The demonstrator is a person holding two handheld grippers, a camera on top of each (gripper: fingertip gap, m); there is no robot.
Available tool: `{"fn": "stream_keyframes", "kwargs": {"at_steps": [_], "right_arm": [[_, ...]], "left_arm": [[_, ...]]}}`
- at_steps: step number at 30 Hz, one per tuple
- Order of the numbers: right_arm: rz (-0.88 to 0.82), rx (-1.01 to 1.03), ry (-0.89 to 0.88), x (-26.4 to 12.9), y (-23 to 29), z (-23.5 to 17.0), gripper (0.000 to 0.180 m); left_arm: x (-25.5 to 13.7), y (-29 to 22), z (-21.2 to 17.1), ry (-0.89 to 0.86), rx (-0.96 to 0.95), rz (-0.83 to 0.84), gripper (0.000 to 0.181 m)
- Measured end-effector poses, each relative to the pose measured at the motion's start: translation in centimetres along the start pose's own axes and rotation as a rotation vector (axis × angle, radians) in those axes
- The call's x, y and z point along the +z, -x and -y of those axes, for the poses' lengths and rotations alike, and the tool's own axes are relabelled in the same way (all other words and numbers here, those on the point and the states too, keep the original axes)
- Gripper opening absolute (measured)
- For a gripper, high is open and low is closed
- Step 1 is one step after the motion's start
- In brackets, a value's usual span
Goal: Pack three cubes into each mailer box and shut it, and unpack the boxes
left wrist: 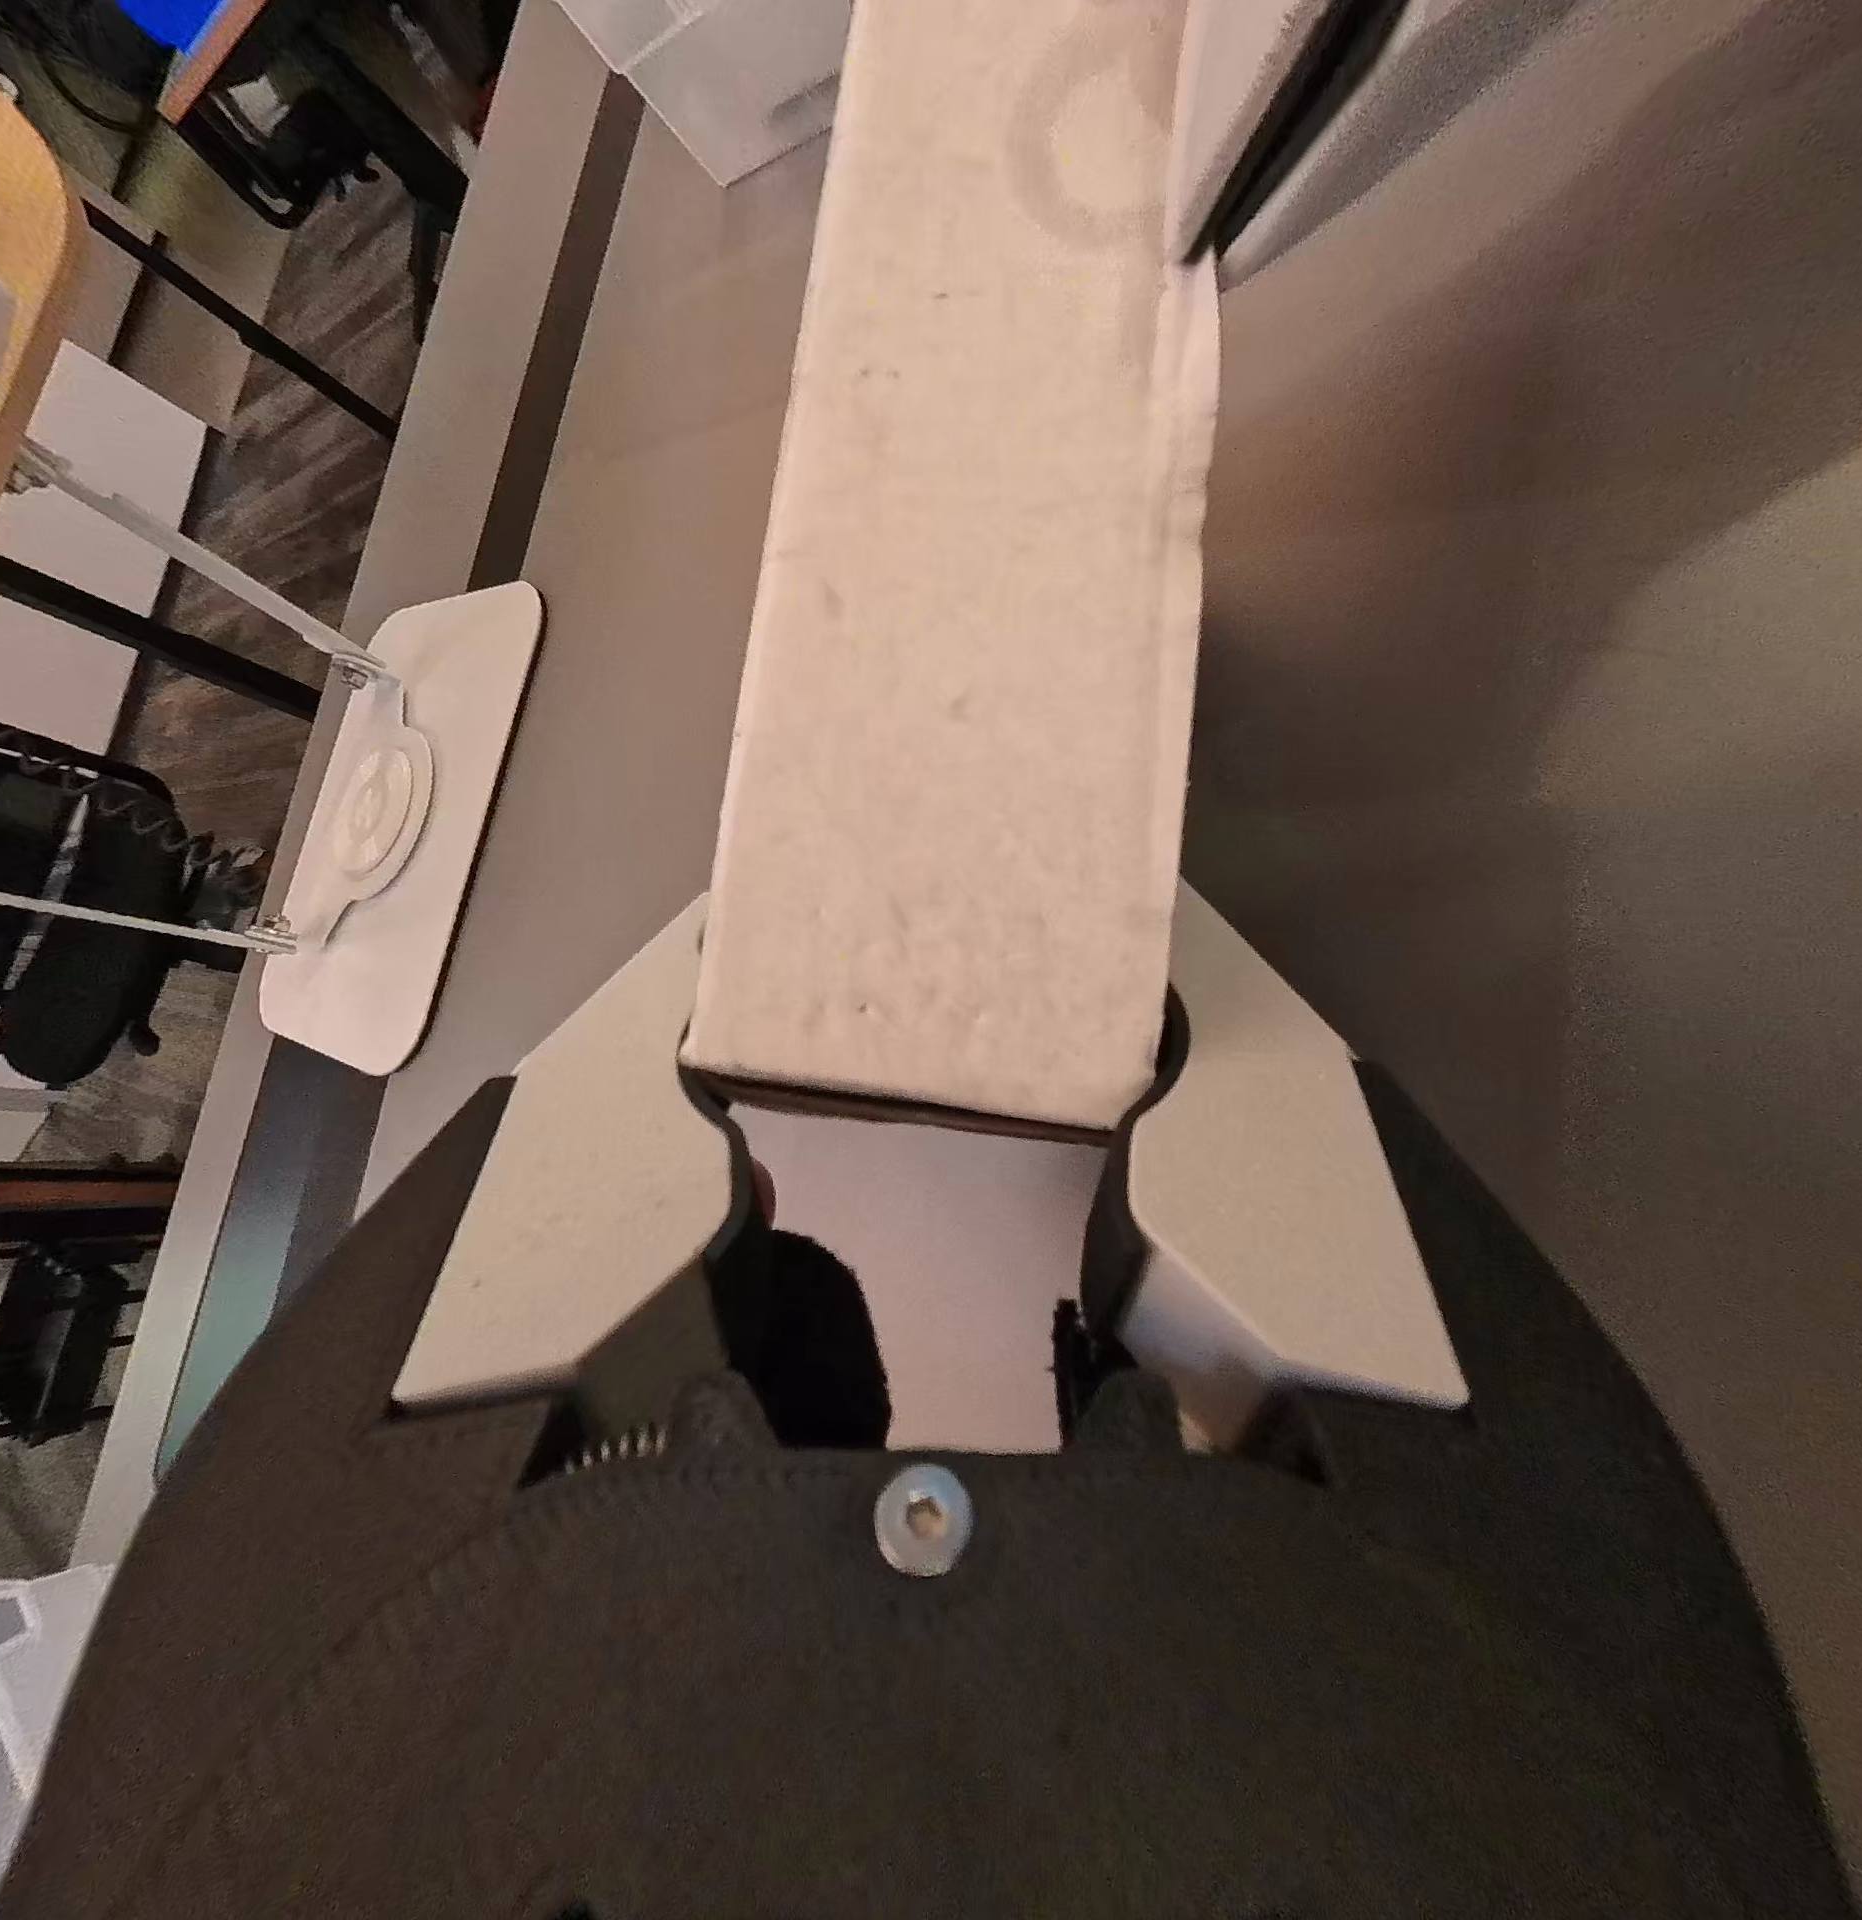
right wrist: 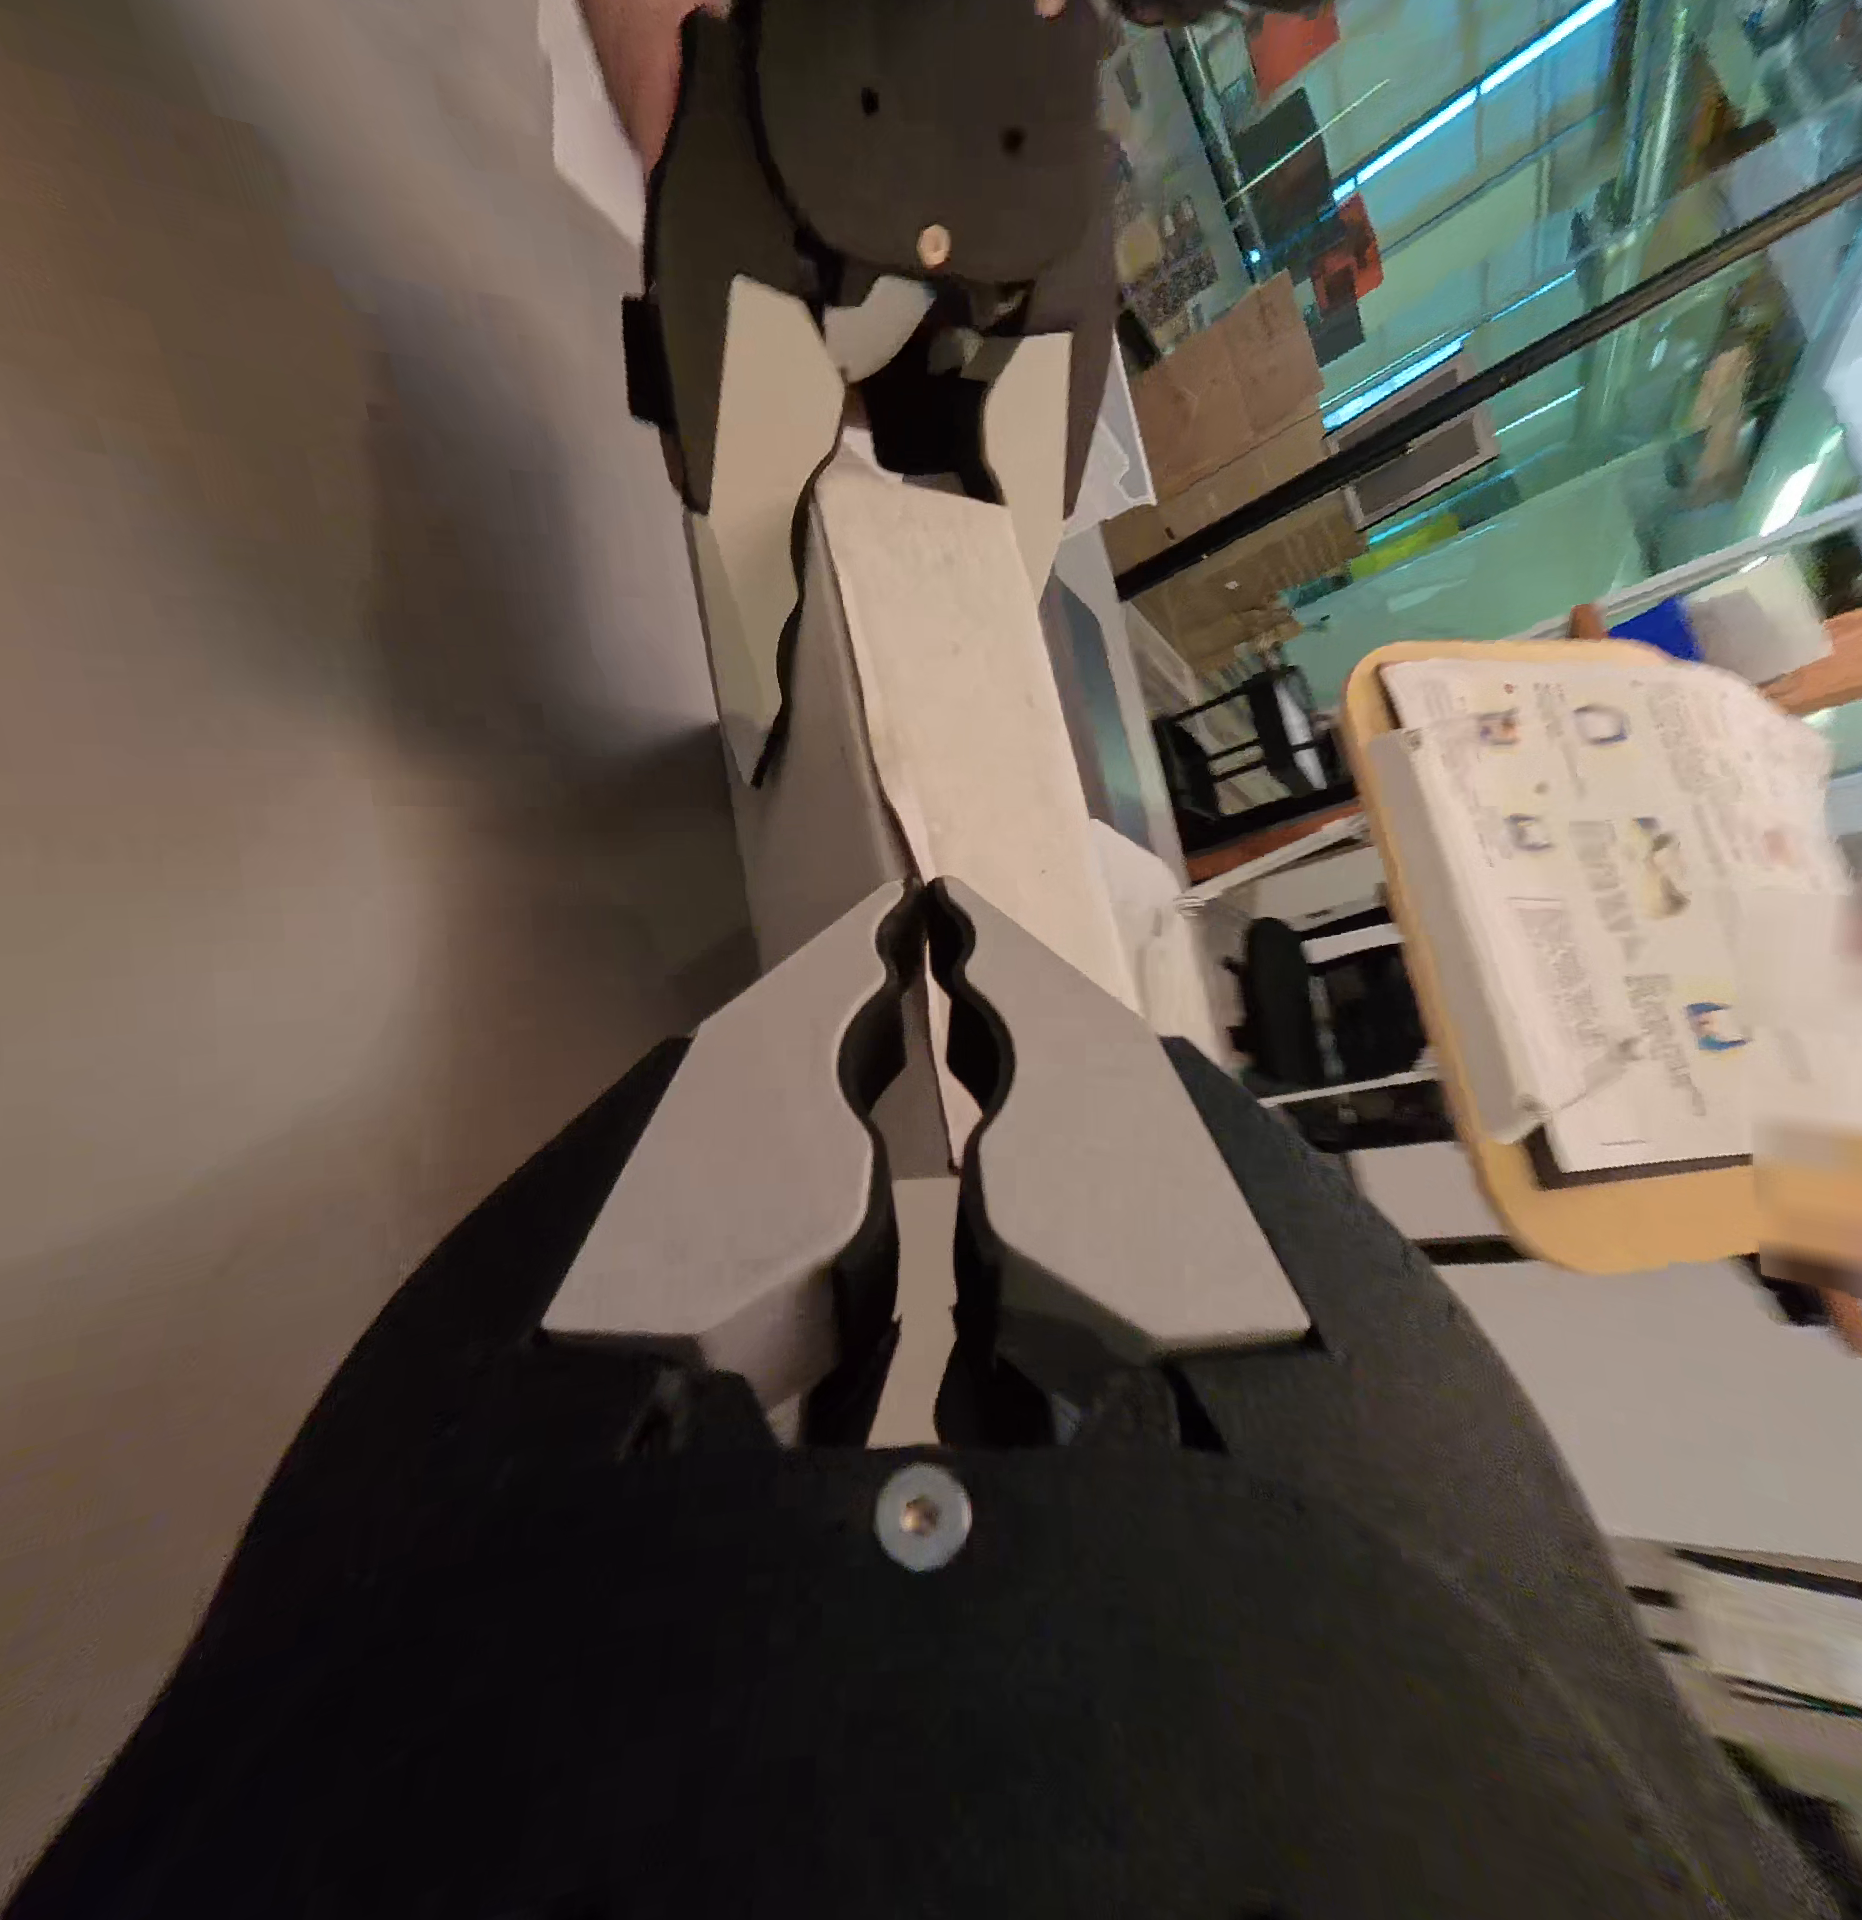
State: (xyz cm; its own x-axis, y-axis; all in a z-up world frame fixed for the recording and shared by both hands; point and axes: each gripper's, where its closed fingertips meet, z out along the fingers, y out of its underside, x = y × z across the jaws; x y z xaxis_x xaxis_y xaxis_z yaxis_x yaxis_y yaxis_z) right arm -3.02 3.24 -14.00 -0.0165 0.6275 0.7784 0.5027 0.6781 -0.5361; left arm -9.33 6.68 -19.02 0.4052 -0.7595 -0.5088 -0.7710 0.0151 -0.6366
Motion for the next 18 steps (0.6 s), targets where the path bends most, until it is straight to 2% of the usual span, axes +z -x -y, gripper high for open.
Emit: {"fn": "stream_keyframes", "kwargs": {"at_steps": [2, 6, 9, 11, 18], "right_arm": [[0.022, 0.076, -0.024, -0.1, -0.2, 0.0, 0.000], [0.026, 0.078, -0.025, -0.2, -0.3, 0.1, 0.000], [-0.032, -0.149, 0.098, -0.1, -0.3, -0.6, 0.000], [-0.054, -0.208, 0.115, -0.2, -0.2, -0.5, 0.000], [-0.020, 0.147, -0.053, -0.5, -1.5, 0.2, 0.000]], "left_arm": [[0.0, 0.0, -0.1, 0.023, 0.011, 0.005, 0.070], [0.1, 0.0, -0.3, 0.057, 0.029, 0.006, 0.070], [0.2, 0.0, -0.3, 0.095, 0.032, 0.008, 0.069], [0.2, -0.1, -0.5, 0.112, 0.040, -0.001, 0.069], [0.3, 0.0, -0.4, 0.111, 0.009, -0.008, 0.068]]}}
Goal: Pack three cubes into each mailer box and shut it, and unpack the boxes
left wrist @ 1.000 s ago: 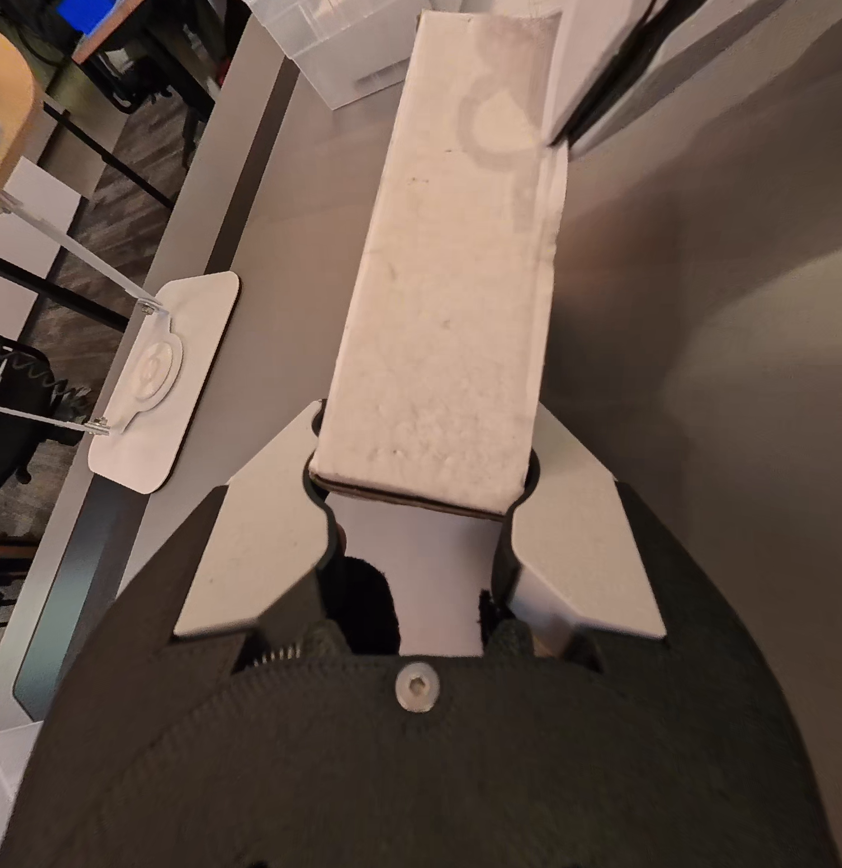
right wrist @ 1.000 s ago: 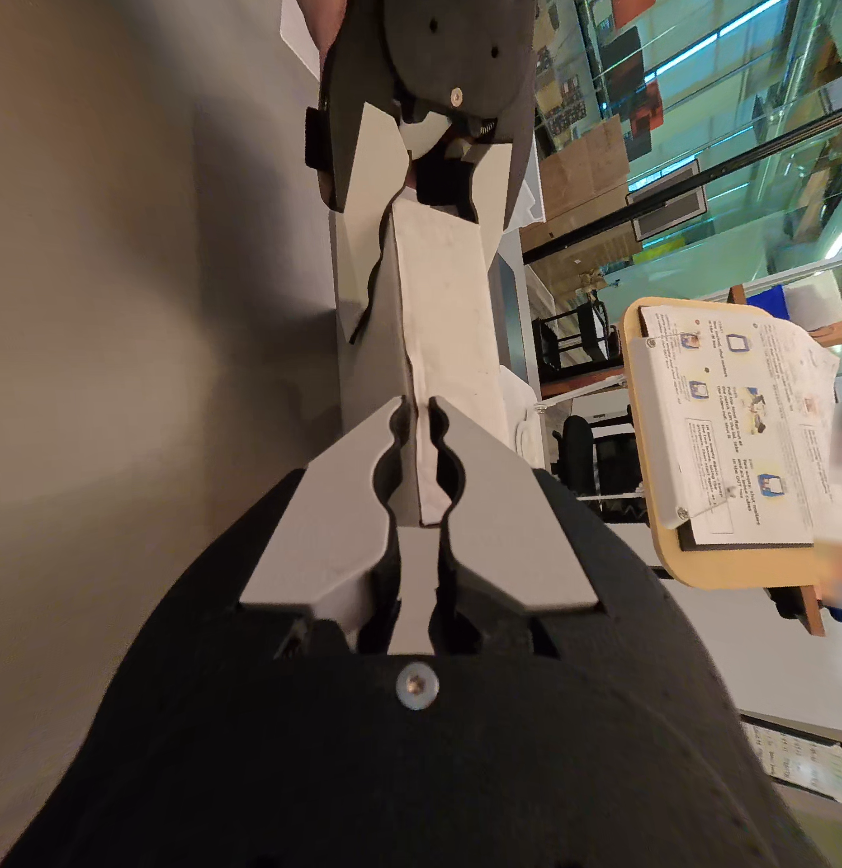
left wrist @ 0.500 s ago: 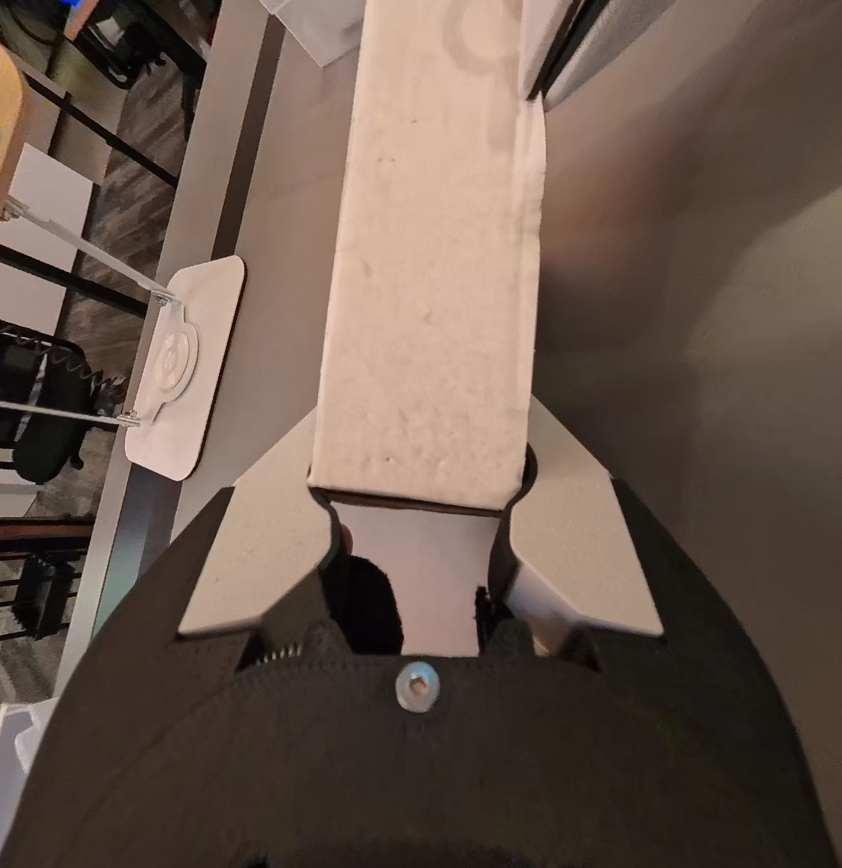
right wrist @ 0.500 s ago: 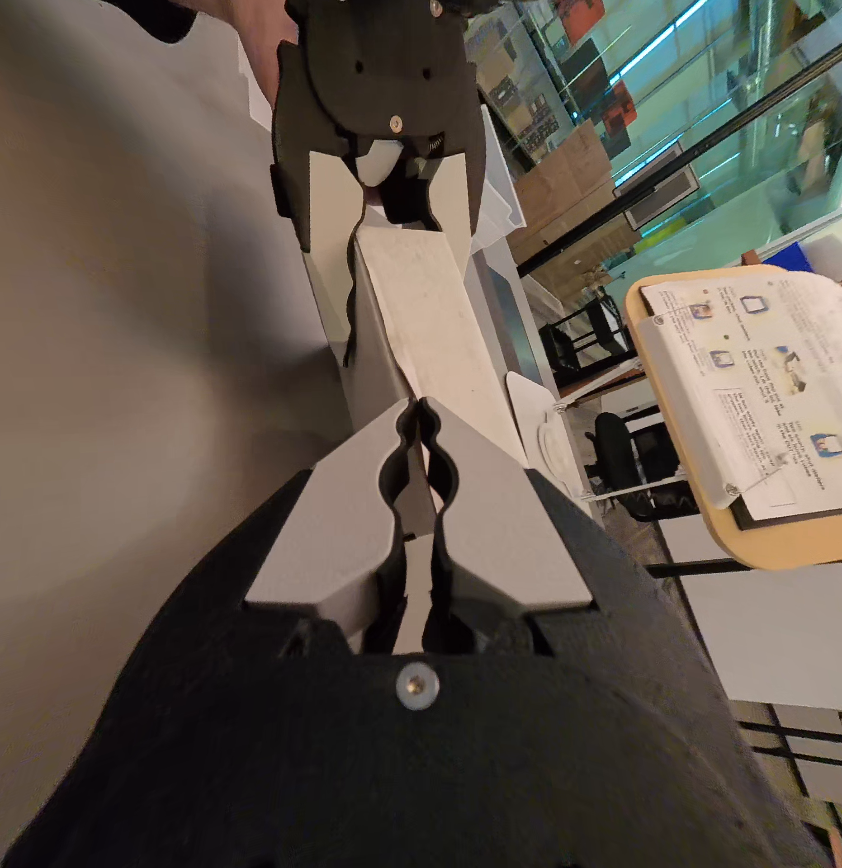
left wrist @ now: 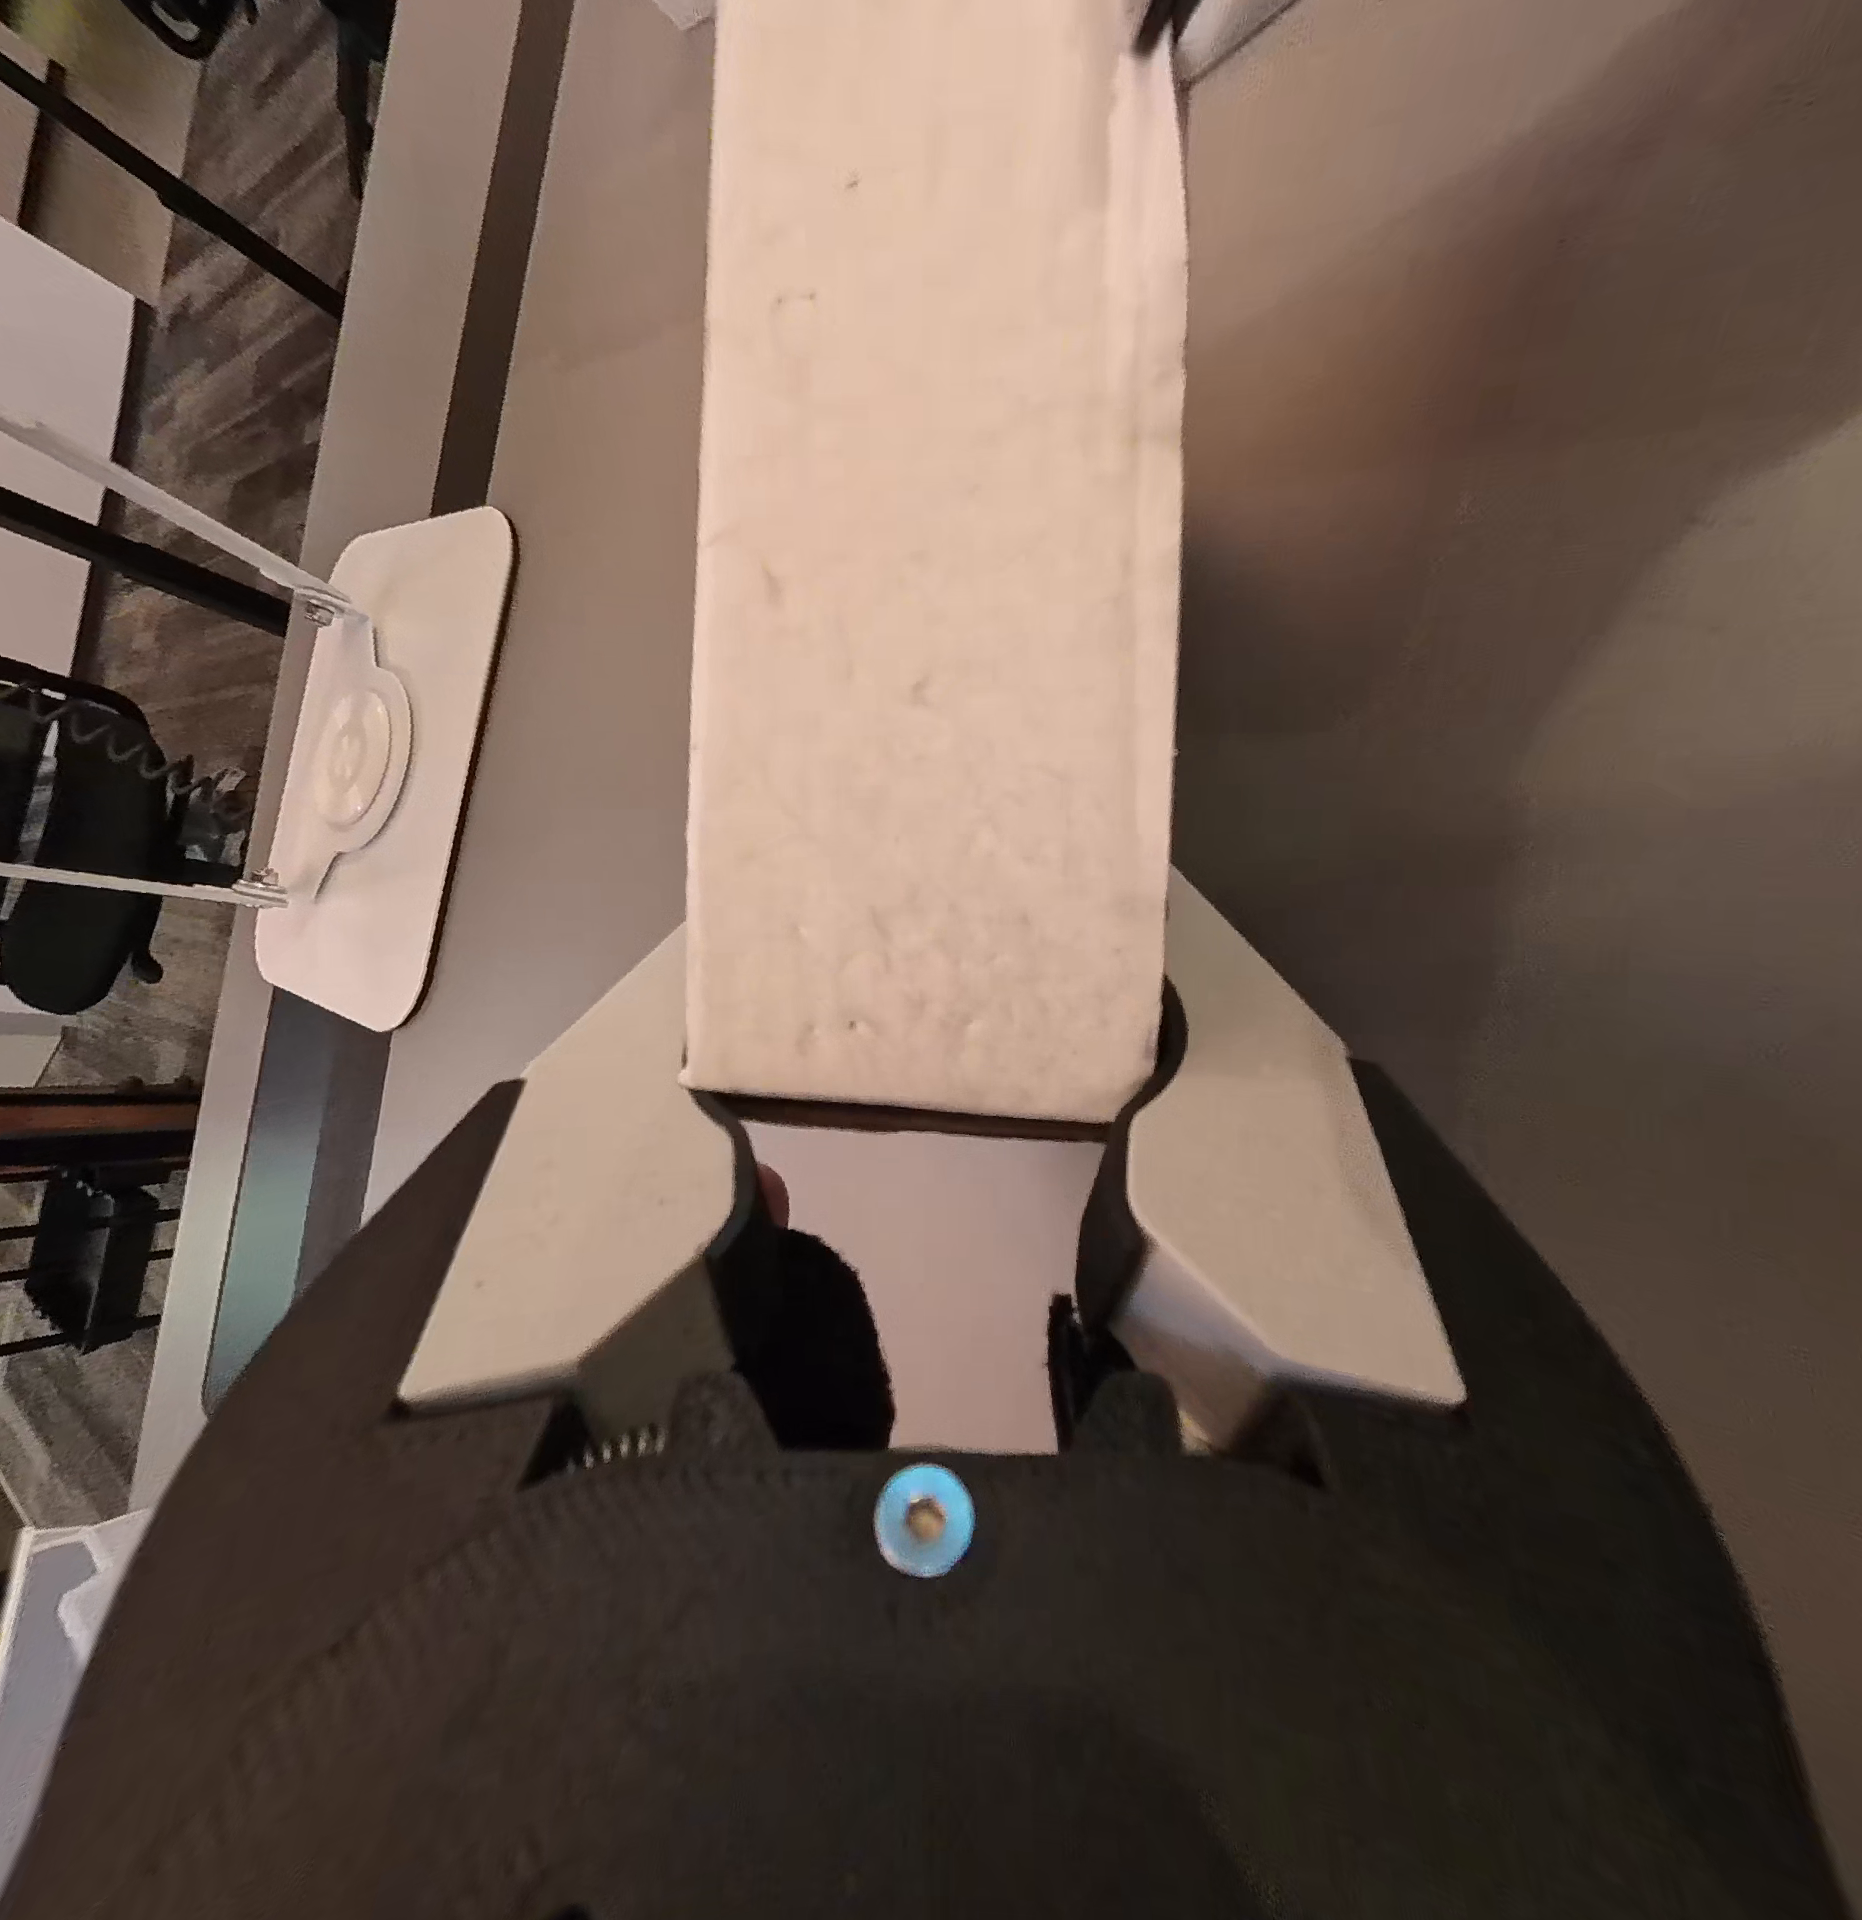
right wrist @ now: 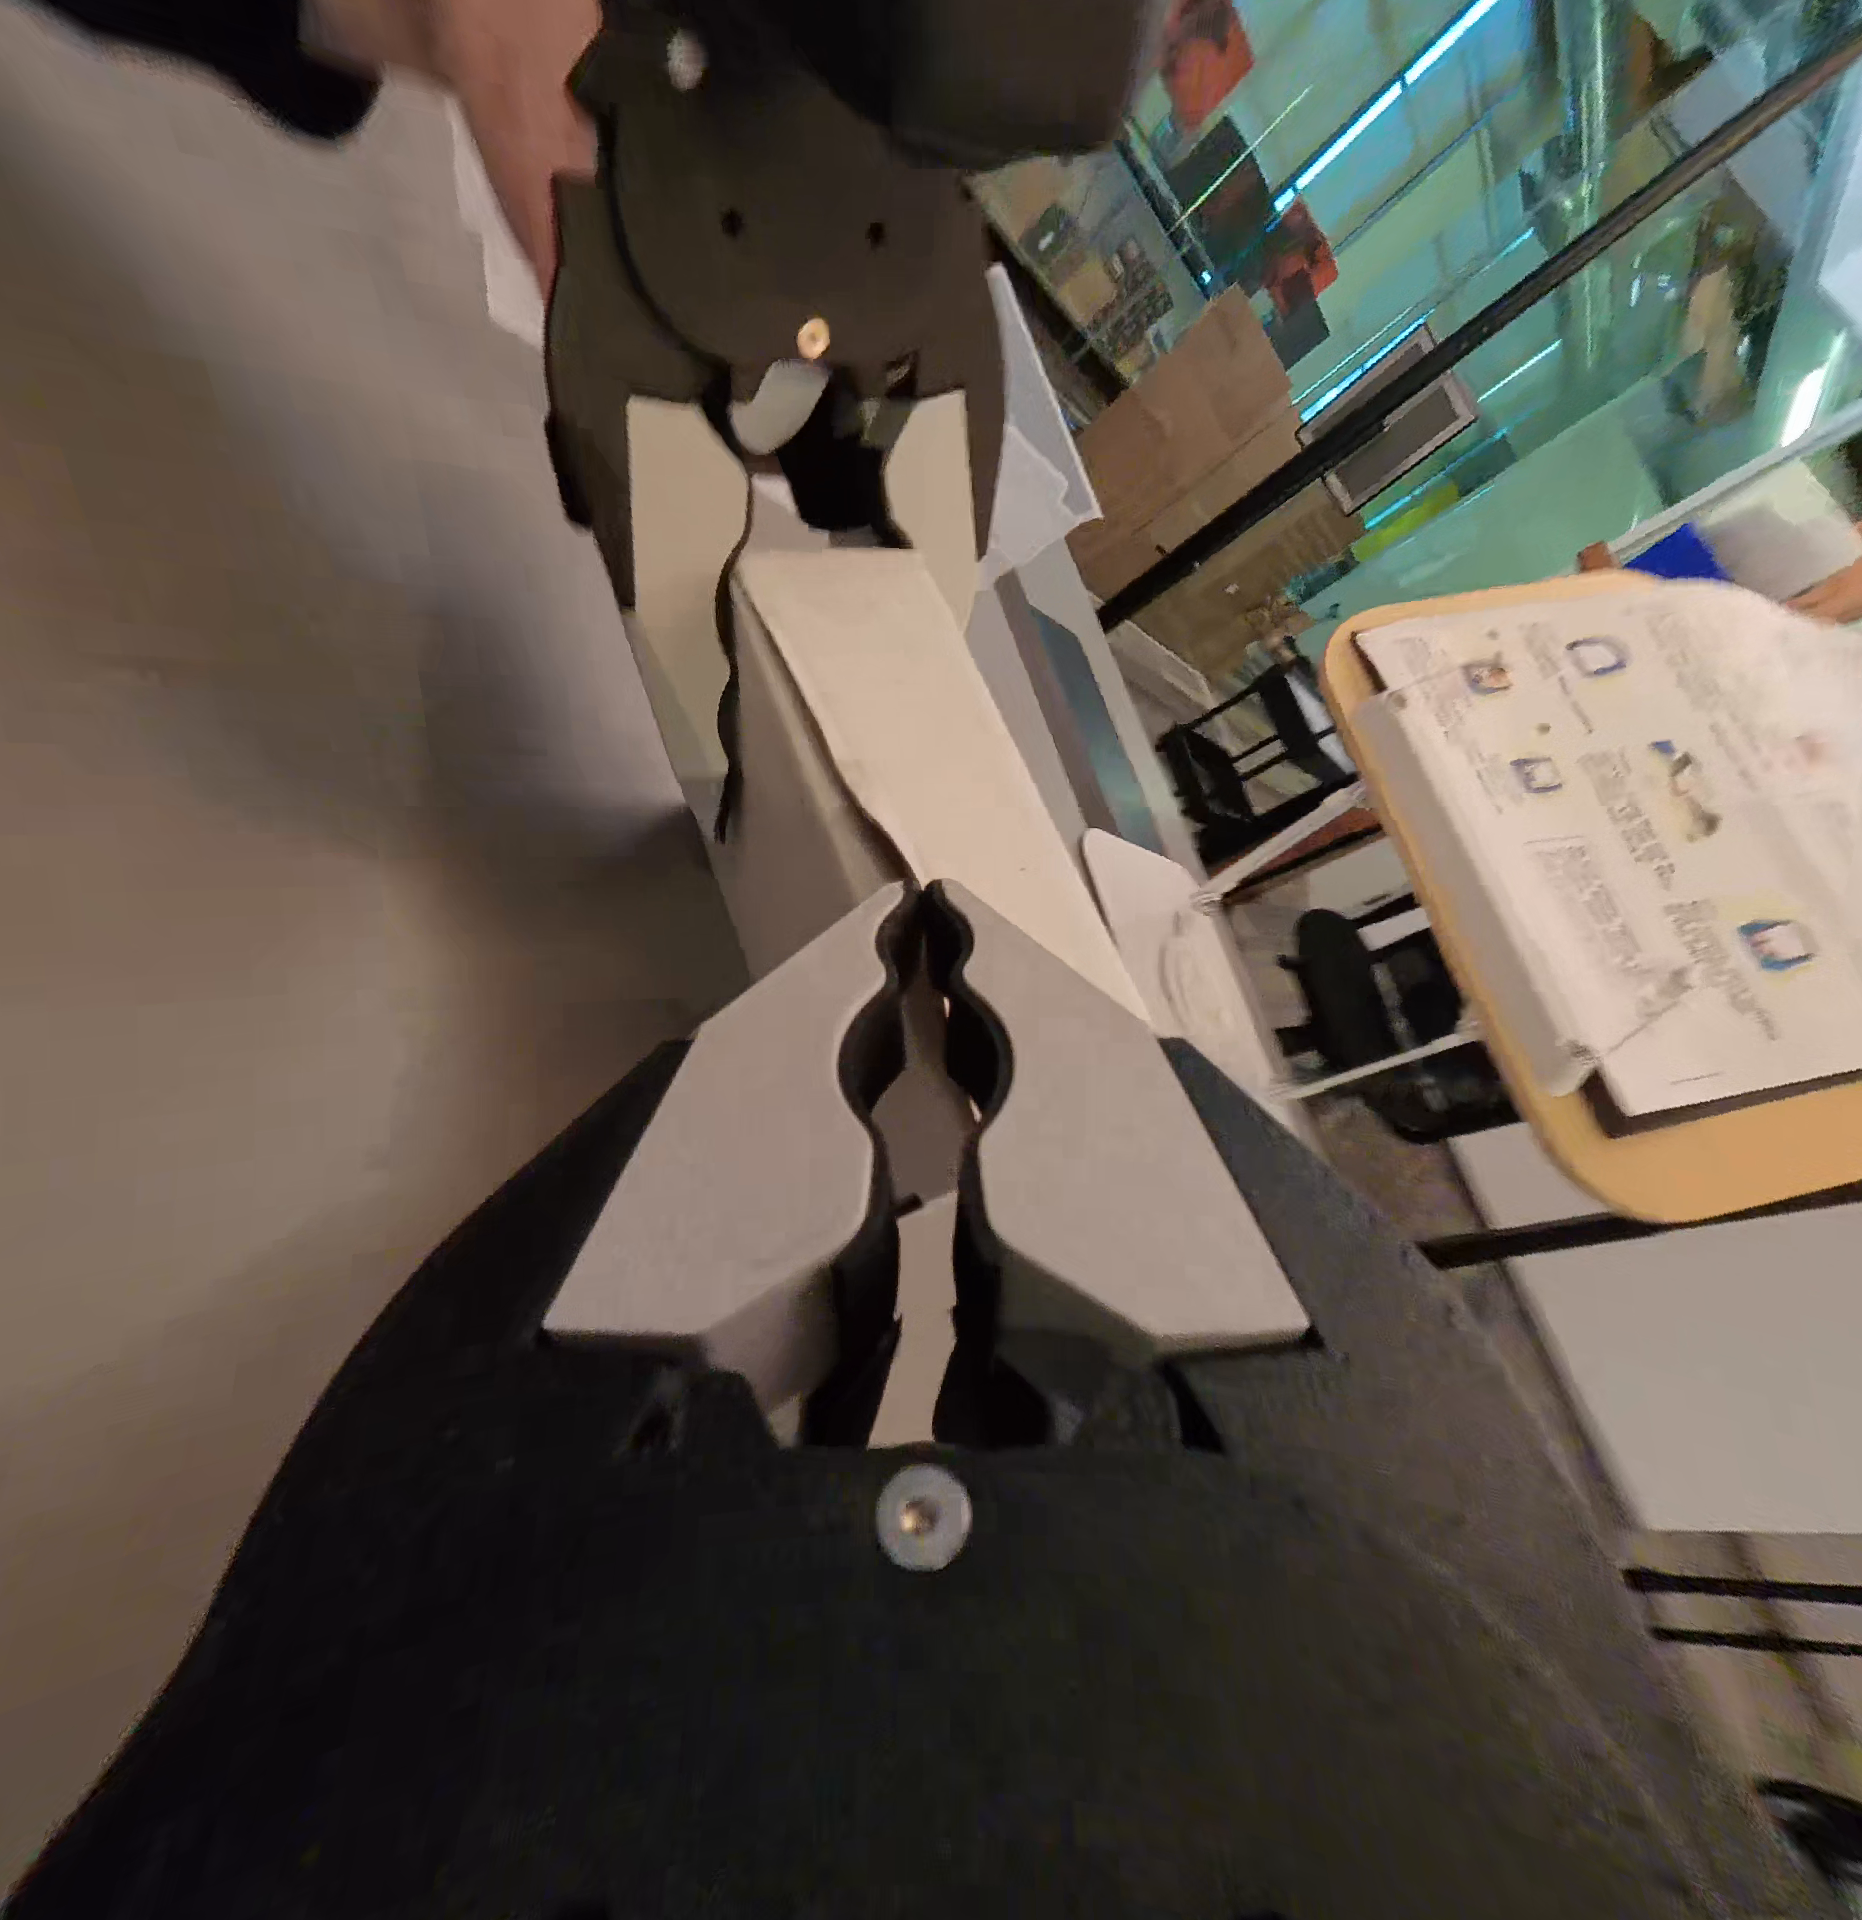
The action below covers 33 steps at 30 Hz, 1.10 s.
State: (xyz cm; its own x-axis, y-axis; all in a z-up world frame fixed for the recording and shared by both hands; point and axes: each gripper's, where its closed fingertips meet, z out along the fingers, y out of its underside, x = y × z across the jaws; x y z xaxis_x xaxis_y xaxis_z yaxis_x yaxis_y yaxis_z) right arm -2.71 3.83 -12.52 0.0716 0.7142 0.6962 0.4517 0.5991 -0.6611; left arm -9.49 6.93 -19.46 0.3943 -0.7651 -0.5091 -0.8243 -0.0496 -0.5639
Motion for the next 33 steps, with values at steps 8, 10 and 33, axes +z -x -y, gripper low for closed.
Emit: {"fn": "stream_keyframes", "kwargs": {"at_steps": [8, 10, 33], "right_arm": [[-0.046, -0.190, 0.091, 0.3, 0.4, -0.9, 0.000], [-0.061, -0.278, 0.114, 0.7, 0.9, -0.7, 0.008], [-0.156, -0.257, 0.249, 2.7, -1.0, -1.1, 0.002]], "left_arm": [[0.2, -0.1, 0.2, -0.004, -0.018, -0.015, 0.069], [0.3, -0.4, 0.5, 0.008, 0.021, -0.016, 0.069], [0.5, -0.1, 0.7, 0.012, -0.015, -0.012, 0.066]]}}
